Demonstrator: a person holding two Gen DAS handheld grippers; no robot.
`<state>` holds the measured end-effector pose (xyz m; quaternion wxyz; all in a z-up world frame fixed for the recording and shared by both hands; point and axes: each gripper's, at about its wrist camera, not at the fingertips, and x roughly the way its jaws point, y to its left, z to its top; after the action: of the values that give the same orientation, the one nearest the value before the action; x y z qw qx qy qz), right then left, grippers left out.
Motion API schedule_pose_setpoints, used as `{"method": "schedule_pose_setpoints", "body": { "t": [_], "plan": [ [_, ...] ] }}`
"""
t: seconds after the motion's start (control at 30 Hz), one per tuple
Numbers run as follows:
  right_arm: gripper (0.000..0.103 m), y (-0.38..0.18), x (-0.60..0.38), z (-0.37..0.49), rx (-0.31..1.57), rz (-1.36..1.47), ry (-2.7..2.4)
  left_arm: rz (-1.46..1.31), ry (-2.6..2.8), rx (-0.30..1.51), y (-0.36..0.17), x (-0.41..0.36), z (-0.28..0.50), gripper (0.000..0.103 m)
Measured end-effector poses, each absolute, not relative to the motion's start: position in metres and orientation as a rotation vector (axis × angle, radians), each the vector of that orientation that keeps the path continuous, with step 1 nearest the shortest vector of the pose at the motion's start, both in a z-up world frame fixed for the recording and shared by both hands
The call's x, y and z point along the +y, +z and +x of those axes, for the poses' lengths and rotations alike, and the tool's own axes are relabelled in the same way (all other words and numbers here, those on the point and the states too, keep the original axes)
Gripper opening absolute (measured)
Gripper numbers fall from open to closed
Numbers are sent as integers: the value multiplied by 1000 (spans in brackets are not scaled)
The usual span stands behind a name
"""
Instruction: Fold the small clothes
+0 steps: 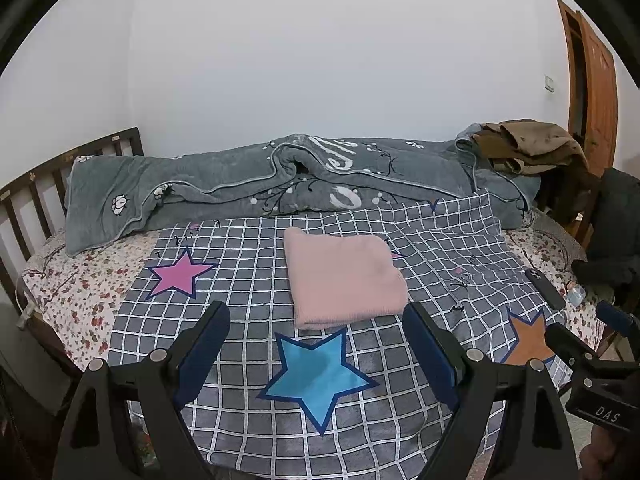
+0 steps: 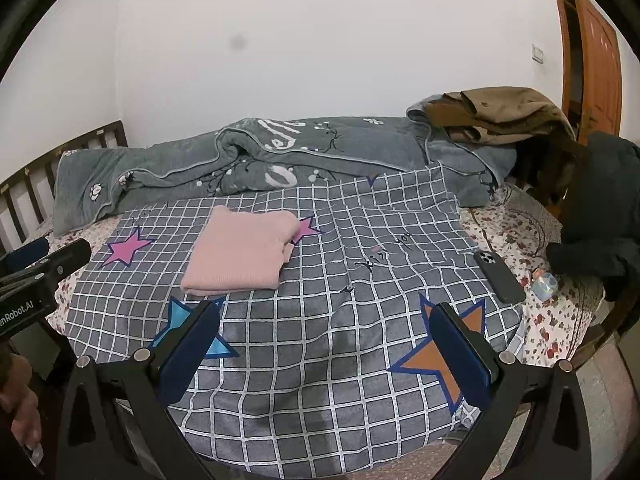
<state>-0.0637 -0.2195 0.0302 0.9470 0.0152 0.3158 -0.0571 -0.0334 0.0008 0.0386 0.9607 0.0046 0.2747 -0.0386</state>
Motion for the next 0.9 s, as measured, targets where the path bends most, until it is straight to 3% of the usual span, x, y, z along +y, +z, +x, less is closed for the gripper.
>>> {"method": "schedule_pose_setpoints", "body": {
  "t": [0.9],
  "plan": [
    [103,30,-216,-62,640,24,-120,-8,-66,560,36,7,-34,88]
  ]
}}
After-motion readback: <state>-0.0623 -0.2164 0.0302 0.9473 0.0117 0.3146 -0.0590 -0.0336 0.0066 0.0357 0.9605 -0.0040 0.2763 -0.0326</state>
